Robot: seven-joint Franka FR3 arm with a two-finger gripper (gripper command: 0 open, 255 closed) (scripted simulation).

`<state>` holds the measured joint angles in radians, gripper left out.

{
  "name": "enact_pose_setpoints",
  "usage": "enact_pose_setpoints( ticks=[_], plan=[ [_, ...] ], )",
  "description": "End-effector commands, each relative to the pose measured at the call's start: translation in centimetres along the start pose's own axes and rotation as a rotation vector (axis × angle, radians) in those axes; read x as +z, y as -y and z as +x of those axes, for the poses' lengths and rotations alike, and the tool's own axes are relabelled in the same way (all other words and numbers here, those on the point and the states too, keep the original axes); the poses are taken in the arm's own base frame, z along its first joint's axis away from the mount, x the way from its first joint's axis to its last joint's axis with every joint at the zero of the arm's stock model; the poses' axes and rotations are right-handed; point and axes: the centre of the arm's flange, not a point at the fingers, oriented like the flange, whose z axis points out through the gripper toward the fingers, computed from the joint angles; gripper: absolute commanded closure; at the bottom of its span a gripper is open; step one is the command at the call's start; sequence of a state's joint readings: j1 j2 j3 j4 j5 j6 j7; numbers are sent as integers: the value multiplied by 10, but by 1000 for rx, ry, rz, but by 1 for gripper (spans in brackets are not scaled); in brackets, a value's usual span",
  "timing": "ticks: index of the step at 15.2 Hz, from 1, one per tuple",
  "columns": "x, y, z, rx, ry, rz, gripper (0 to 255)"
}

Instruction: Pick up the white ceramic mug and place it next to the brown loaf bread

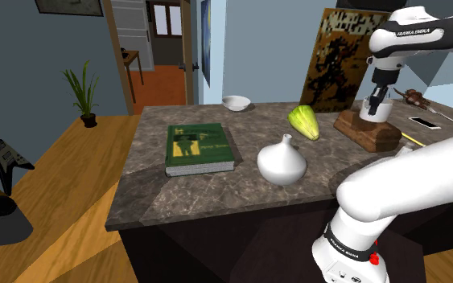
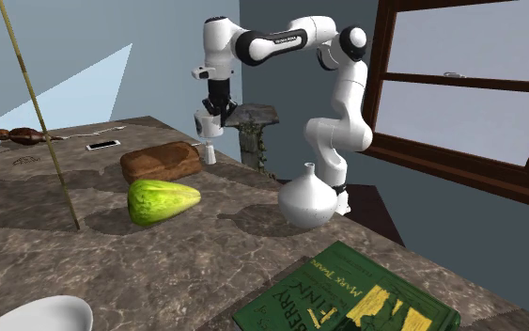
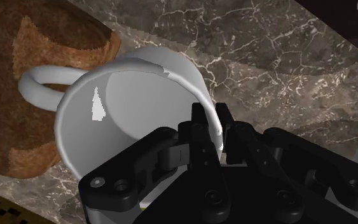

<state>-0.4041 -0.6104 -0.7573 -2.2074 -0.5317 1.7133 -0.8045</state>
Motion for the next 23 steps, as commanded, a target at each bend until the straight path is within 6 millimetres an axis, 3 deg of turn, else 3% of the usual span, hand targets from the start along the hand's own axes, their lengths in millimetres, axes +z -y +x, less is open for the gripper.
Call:
enact_pose_setpoints(
  ticks=[1, 21, 22, 23],
  plan=[
    [2, -16, -19, -2, 0, 0, 255],
    [34, -181, -222, -2, 0, 0, 255],
    [37, -196, -241, -2, 0, 0, 255],
    [42, -196, -240, -2, 0, 0, 255]
  ],
)
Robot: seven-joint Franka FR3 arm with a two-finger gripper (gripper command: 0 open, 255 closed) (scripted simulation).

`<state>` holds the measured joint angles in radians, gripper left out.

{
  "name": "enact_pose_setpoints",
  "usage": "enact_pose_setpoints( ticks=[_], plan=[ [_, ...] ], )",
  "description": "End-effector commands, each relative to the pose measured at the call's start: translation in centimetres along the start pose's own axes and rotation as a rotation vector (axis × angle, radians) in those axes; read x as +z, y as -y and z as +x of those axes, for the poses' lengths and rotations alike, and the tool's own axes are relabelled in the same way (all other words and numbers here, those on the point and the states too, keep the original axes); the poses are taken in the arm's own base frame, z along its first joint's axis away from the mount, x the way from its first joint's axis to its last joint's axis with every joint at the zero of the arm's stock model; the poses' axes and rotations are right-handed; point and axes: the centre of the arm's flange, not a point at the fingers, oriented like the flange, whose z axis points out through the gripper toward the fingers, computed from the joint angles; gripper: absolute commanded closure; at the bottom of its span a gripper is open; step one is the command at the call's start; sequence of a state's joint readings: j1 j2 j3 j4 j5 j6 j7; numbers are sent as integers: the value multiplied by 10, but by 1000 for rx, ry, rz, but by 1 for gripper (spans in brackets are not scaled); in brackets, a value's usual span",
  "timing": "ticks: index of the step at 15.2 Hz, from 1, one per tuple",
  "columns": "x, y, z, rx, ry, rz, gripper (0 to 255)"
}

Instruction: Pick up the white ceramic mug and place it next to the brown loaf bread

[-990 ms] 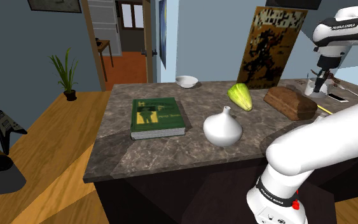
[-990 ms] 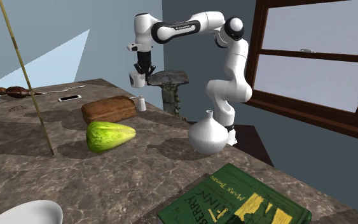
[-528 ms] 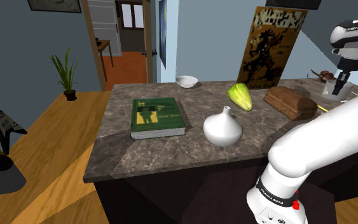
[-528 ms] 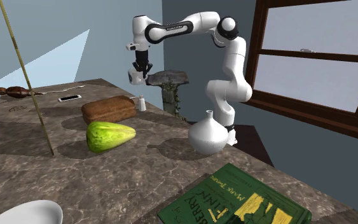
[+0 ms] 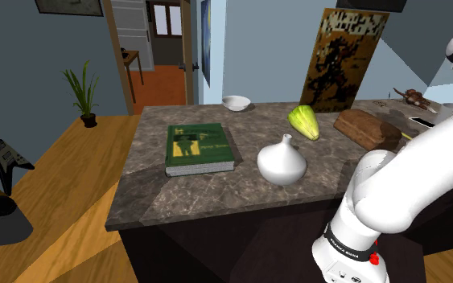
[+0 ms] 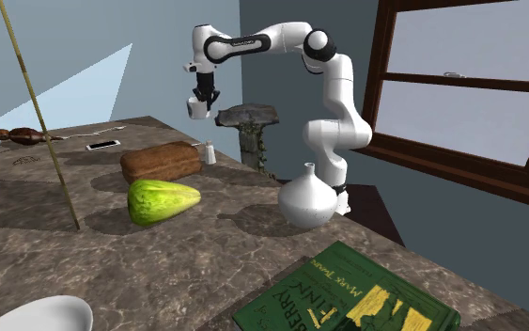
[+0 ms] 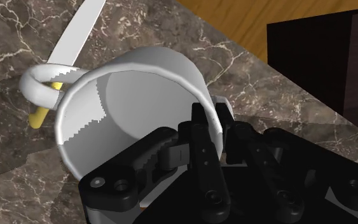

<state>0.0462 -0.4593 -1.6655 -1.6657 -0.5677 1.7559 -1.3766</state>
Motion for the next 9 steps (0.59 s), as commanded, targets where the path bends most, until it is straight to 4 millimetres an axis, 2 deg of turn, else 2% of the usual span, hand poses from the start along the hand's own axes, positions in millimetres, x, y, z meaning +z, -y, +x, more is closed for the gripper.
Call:
enact_pose_setpoints(
  ticks=[1, 9],
  plan=[
    [11, -5, -5, -1, 2, 1, 255],
    [53, -2, -1, -1, 2, 1, 255]
  ],
)
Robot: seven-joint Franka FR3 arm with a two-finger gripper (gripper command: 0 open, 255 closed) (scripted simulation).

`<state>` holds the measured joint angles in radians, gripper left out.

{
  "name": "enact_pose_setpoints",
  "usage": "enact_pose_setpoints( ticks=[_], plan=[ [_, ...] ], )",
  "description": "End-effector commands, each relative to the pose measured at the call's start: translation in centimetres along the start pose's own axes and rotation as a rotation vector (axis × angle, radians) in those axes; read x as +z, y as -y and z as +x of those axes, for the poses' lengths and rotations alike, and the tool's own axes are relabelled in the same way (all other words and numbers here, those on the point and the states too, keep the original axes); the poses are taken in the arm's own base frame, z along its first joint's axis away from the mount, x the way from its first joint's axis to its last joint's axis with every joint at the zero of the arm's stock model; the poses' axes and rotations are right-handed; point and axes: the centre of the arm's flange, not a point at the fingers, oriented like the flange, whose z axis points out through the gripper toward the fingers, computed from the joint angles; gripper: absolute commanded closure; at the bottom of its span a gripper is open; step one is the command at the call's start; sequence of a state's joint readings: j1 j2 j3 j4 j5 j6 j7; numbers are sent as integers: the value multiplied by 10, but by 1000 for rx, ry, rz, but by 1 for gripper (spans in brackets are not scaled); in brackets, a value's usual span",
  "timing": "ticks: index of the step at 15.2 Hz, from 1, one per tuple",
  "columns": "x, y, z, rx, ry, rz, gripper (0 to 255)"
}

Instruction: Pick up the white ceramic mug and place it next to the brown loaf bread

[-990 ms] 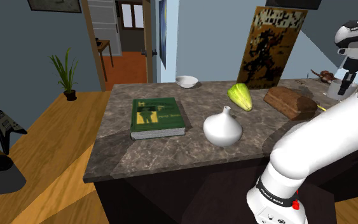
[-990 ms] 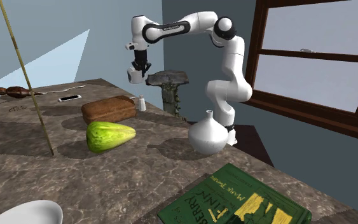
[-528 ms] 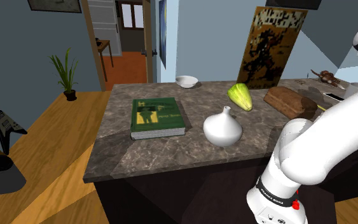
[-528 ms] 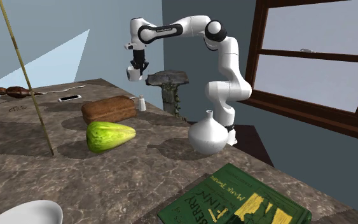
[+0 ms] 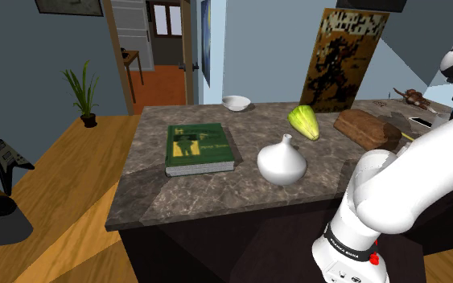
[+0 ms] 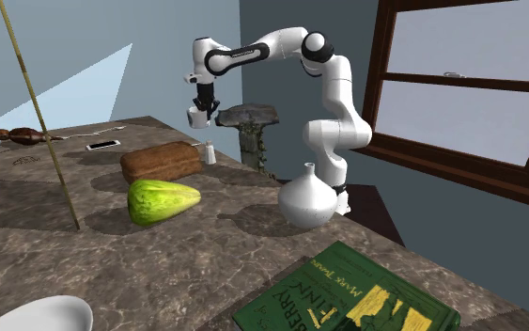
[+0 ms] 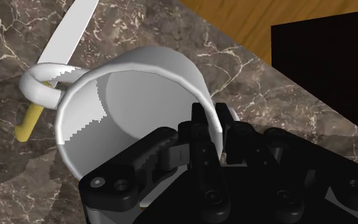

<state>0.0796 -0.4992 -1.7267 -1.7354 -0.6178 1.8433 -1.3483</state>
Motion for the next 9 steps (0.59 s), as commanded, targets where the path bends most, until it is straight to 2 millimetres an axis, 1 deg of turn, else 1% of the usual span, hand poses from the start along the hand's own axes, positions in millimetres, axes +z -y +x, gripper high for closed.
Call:
enact_pose_setpoints(
  ticks=[1, 9],
  plan=[
    [11, 2, 0, 0, 0, 0, 255],
    [53, 5, 4, 0, 0, 0, 255]
  ],
)
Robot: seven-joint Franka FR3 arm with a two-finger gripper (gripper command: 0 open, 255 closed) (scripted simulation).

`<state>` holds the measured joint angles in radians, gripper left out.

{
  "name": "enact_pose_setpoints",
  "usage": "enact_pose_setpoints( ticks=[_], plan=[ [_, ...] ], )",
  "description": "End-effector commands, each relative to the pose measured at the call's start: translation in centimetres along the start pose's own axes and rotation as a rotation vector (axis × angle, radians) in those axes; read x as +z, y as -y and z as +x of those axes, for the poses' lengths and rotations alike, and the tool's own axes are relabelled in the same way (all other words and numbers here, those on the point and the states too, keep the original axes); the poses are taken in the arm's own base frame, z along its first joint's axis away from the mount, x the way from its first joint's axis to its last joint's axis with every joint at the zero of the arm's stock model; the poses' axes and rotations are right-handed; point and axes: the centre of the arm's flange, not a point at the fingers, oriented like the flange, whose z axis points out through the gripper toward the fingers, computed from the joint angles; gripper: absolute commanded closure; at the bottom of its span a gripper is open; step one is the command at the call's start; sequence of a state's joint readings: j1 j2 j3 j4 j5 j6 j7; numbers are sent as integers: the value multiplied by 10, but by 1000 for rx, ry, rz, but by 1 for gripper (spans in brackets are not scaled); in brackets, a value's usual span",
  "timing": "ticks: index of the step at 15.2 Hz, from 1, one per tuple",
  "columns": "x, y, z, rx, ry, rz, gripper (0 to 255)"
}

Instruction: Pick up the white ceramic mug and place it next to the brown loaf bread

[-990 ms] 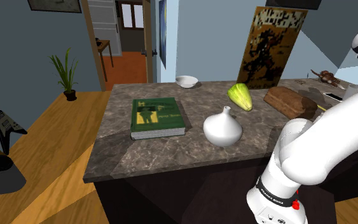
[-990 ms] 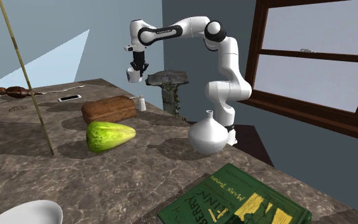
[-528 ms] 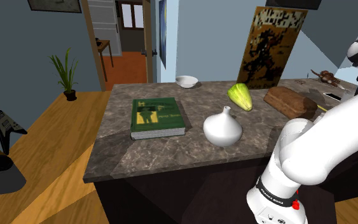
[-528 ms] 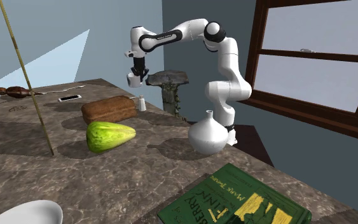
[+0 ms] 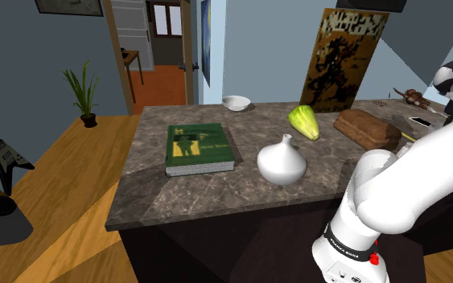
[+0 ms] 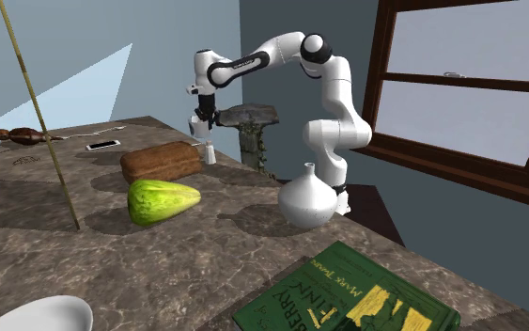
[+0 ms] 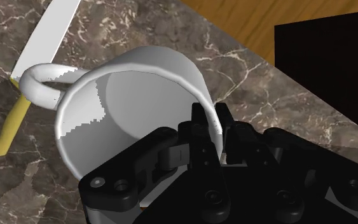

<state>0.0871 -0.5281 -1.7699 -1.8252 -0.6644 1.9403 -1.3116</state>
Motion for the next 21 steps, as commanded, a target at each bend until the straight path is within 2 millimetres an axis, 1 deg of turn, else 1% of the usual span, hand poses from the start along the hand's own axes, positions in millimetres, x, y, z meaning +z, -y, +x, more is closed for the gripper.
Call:
enact_pose_setpoints(
  ticks=[1, 17, 21],
  plan=[
    [11, 0, 1, 0, 0, 0, 255],
    [94, 6, 9, 0, 0, 0, 255],
    [94, 6, 9, 0, 0, 0, 255]
  ],
)
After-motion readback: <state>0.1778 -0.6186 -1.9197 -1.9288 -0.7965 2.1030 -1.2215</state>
